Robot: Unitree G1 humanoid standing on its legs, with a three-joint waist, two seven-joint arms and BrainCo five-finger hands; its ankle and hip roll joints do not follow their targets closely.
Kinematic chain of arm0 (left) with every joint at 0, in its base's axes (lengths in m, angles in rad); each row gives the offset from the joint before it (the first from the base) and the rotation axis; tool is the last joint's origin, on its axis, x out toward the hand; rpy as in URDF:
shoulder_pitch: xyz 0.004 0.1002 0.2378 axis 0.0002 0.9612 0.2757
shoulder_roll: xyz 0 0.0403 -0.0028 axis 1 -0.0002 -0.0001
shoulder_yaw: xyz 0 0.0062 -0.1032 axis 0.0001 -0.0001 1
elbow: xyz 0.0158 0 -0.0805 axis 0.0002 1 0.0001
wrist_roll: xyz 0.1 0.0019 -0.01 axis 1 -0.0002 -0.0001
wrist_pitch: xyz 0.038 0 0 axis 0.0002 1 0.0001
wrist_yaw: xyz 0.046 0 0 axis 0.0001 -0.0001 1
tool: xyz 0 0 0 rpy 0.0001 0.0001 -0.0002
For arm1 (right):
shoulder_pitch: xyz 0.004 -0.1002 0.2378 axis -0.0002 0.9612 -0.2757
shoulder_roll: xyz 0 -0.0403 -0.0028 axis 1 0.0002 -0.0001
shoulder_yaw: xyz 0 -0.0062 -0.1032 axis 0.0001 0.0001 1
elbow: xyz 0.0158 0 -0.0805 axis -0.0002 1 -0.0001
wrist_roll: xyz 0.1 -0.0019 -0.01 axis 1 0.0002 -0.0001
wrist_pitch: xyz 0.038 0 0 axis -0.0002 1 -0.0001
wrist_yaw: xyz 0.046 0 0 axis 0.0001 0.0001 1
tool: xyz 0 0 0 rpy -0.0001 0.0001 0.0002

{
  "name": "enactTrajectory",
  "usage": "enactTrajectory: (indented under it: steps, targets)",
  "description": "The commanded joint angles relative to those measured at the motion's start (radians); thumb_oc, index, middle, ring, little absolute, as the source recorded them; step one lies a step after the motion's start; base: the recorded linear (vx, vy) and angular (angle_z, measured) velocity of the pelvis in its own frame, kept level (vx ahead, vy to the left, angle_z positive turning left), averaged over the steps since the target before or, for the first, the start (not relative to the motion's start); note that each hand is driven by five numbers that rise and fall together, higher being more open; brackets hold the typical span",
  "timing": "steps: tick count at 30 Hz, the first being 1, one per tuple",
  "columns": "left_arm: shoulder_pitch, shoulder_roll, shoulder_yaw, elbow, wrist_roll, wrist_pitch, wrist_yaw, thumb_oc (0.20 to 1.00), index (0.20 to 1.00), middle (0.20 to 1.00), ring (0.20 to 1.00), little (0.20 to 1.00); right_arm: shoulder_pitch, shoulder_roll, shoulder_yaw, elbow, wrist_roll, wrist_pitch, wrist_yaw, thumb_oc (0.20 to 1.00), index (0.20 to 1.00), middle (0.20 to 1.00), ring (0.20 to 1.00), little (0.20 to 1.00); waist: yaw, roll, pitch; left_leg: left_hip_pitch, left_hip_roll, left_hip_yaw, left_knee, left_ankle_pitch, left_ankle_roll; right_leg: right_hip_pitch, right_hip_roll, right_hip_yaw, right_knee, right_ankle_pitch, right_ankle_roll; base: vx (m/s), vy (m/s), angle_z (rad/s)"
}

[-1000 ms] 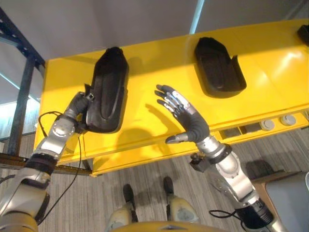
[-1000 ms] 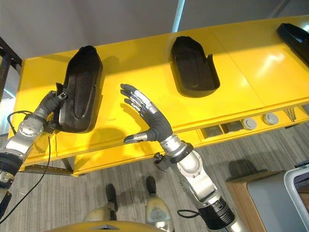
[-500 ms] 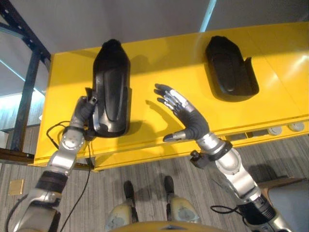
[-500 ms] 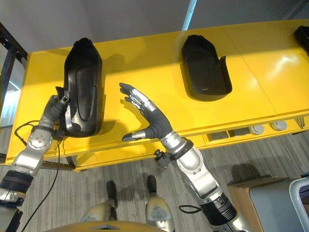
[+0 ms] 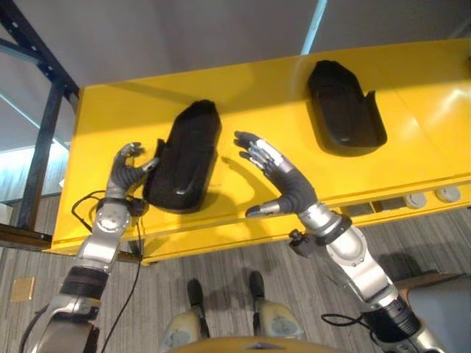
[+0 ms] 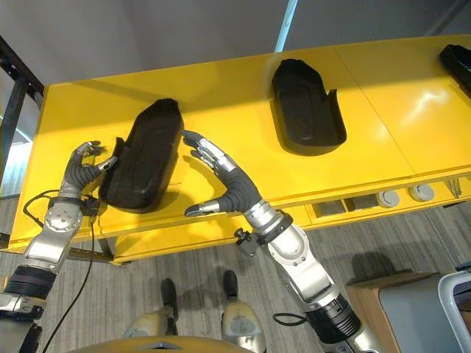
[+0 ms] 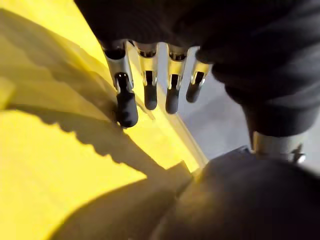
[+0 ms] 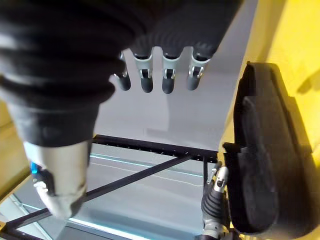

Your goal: Move parts from the plastic box to the shelf.

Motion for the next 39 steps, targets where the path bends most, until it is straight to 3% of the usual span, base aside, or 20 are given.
enactTrajectory:
  steps: [1, 8, 13, 17, 28, 34, 36, 39]
  targets:
    - [-0.033, 0.021, 0.009, 0.054, 0.022, -0.022, 0.034, 1.000, 1.000, 1.000, 1.000, 1.000, 0.010, 0.011, -0.020, -0.027, -0.012, -0.035, -0.006, 1.000, 1.000, 1.000, 1.000, 1.000, 0.007, -0.033, -0.042, 0.072, 0.074, 0.016, 0.000, -0.095, -0.040, 0.081, -0.009, 0.026, 0.003, -0.193, 0.027, 0.00, 0.000, 0.00]
    - [-0.028, -0.051, 0.001, -0.005, -0.213, -0.078, 0.025, 1.000, 1.000, 1.000, 1.000, 1.000, 0.009, 0.011, -0.023, -0.019, -0.030, -0.036, -0.036, 1.000, 1.000, 1.000, 1.000, 1.000, 0.003, -0.031, -0.052, 0.077, 0.077, 0.012, 0.000, -0.093, -0.040, 0.088, -0.003, 0.022, 0.003, -0.195, 0.026, 0.00, -0.004, 0.00]
    - [0.073, -0.077, -0.030, -0.171, -0.482, -0.136, 0.000, 1.000, 1.000, 1.000, 1.000, 1.000, -0.018, 0.021, -0.018, -0.005, -0.040, -0.033, -0.066, 1.000, 1.000, 1.000, 1.000, 1.000, 0.011, -0.025, -0.071, 0.094, 0.071, 0.009, 0.000, -0.100, -0.036, 0.110, -0.009, 0.016, 0.003, -0.199, 0.027, 0.00, 0.006, 0.00]
    - [0.142, -0.074, -0.051, -0.234, -0.590, -0.132, -0.026, 1.000, 1.000, 1.000, 1.000, 1.000, -0.024, 0.016, -0.003, 0.002, -0.049, -0.026, -0.069, 1.000, 1.000, 1.000, 1.000, 1.000, 0.020, -0.022, -0.088, 0.109, 0.065, 0.002, 0.000, -0.106, -0.034, 0.127, -0.015, 0.010, 0.003, -0.200, 0.029, 0.01, 0.008, 0.01]
    - [0.220, -0.051, -0.045, -0.246, -0.661, -0.111, -0.059, 1.000, 1.000, 1.000, 1.000, 1.000, -0.025, -0.001, 0.033, 0.019, -0.045, -0.002, -0.042, 1.000, 1.000, 1.000, 1.000, 1.000, 0.036, -0.030, -0.127, 0.139, 0.055, -0.008, 0.000, -0.123, -0.028, 0.165, -0.030, -0.005, 0.003, -0.201, 0.034, 0.01, 0.027, 0.01]
    - [0.265, -0.043, -0.070, -0.283, -0.783, -0.104, -0.133, 1.000, 1.000, 1.000, 1.000, 1.000, -0.022, 0.002, 0.067, 0.060, 0.023, 0.023, 0.010, 1.000, 1.000, 1.000, 1.000, 1.000, 0.044, -0.037, -0.138, 0.145, 0.049, -0.010, 0.000, -0.130, -0.023, 0.171, -0.038, -0.009, 0.003, -0.197, 0.040, -0.01, 0.021, 0.01]
    - [0.289, -0.024, -0.074, -0.310, -0.775, -0.100, -0.149, 1.000, 1.000, 1.000, 1.000, 1.000, -0.017, 0.004, 0.082, 0.079, 0.045, 0.030, 0.026, 1.000, 1.000, 1.000, 1.000, 1.000, 0.047, -0.039, -0.140, 0.146, 0.046, -0.010, 0.000, -0.132, -0.021, 0.173, -0.041, -0.009, 0.003, -0.195, 0.041, 0.00, 0.031, 0.00]
    - [0.332, 0.012, -0.043, -0.380, -0.652, -0.112, -0.179, 1.000, 1.000, 1.000, 1.000, 1.000, -0.009, 0.003, 0.099, 0.110, 0.057, 0.039, 0.062, 1.000, 1.000, 1.000, 1.000, 1.000, 0.060, -0.045, -0.138, 0.145, 0.042, -0.015, 0.000, -0.136, -0.019, 0.174, -0.046, -0.013, 0.004, -0.196, 0.043, 0.00, 0.000, 0.00]
